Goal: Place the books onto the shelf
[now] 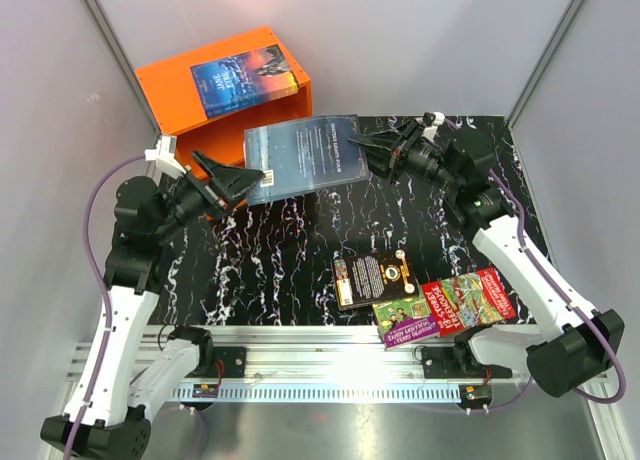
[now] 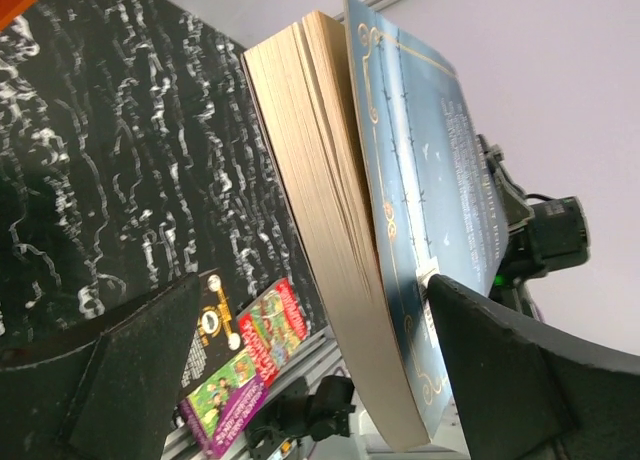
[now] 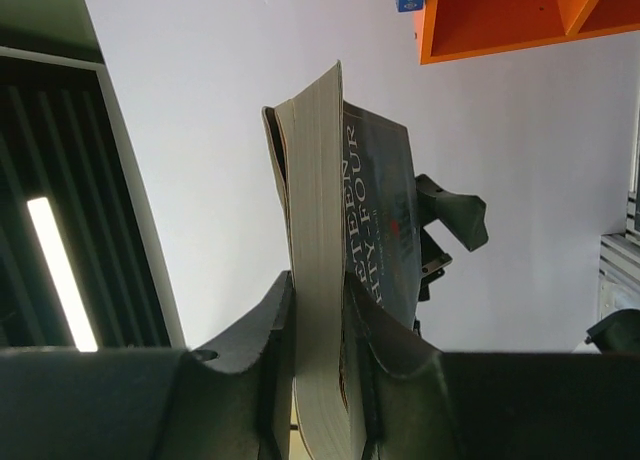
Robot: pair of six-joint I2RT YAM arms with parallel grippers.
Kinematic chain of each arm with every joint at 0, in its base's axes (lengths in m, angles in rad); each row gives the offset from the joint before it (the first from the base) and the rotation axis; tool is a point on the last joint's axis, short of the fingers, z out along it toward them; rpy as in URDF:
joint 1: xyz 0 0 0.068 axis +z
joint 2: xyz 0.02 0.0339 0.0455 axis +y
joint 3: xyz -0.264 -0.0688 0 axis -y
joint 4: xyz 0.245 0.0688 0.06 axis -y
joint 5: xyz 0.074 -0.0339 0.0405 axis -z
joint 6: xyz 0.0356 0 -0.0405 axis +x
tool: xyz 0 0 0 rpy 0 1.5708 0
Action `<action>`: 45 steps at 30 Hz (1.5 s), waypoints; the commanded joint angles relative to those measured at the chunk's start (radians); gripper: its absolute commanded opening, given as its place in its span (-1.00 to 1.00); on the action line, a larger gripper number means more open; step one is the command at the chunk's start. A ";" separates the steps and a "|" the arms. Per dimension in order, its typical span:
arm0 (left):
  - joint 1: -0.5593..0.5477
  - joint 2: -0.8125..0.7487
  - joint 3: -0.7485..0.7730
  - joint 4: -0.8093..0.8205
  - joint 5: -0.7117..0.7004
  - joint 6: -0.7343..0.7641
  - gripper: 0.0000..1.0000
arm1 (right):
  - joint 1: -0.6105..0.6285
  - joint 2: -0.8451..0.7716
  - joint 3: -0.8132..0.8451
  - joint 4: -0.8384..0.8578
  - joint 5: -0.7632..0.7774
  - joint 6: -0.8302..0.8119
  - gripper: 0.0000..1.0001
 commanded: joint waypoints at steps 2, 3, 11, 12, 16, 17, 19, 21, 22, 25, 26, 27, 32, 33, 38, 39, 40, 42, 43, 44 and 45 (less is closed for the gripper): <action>0.011 0.034 0.000 0.136 0.074 -0.072 0.95 | -0.005 -0.017 0.016 0.223 -0.059 0.095 -1.00; 0.011 0.052 0.002 0.150 0.079 -0.077 0.94 | -0.005 -0.015 0.004 0.229 -0.072 0.104 -1.00; 0.011 0.125 0.002 0.294 0.087 -0.159 0.60 | 0.002 0.008 0.001 0.232 -0.124 0.103 -1.00; 0.011 0.132 0.011 0.295 0.088 -0.159 0.48 | 0.005 0.014 -0.001 0.232 -0.132 0.103 -1.00; 0.011 0.175 0.075 0.259 0.081 -0.132 -0.10 | 0.010 0.026 -0.004 0.235 -0.130 0.100 -1.00; 0.010 0.181 0.089 0.250 0.079 -0.120 -0.38 | 0.010 0.028 -0.005 0.235 -0.130 0.097 -1.00; 0.008 0.192 0.123 0.202 0.077 -0.104 -0.75 | 0.010 0.041 -0.005 0.243 -0.132 0.095 -1.00; 0.010 0.211 0.178 0.141 0.070 -0.060 -1.00 | 0.012 0.063 0.002 0.253 -0.133 0.100 -1.00; 0.010 0.224 0.196 0.084 0.062 -0.026 -1.00 | 0.012 0.074 0.008 0.261 -0.139 0.103 -1.00; 0.008 0.258 0.314 -0.012 0.031 0.020 -1.00 | 0.012 0.124 0.063 0.267 -0.158 0.101 -0.49; 0.008 0.270 0.356 -0.030 0.021 0.046 -1.00 | 0.010 0.138 0.085 0.264 -0.168 0.095 -0.08; 0.008 0.312 0.394 -0.045 0.004 0.057 -1.00 | 0.010 0.165 0.134 0.255 -0.173 0.088 0.58; 0.027 0.473 0.685 -0.074 -0.024 0.077 -1.00 | 0.001 0.242 0.307 0.165 -0.199 0.038 1.00; 0.031 0.500 0.740 -0.083 -0.034 0.081 -1.00 | 0.001 0.258 0.321 0.165 -0.201 0.040 0.99; 0.121 0.694 0.972 -0.036 -0.033 0.022 -1.00 | -0.007 0.262 0.317 0.161 -0.219 0.054 1.00; 0.138 0.718 0.995 -0.030 -0.033 0.008 -1.00 | -0.007 0.246 0.302 0.161 -0.221 0.054 1.00; 0.157 0.741 1.020 -0.001 -0.028 -0.007 -1.00 | -0.008 0.233 0.283 0.160 -0.222 0.054 1.00; 0.212 0.815 1.081 0.030 -0.004 -0.058 -1.00 | -0.010 0.189 0.214 0.158 -0.219 0.054 1.00; 0.224 0.845 1.103 0.059 0.010 -0.072 -1.00 | -0.011 0.174 0.191 0.158 -0.218 0.058 0.99; 0.246 0.906 1.124 0.070 0.028 -0.087 -1.00 | -0.011 0.160 0.145 0.158 -0.216 0.058 1.00; 0.254 0.950 1.191 0.065 0.068 -0.090 -1.00 | -0.011 0.132 0.124 0.160 -0.215 0.063 0.99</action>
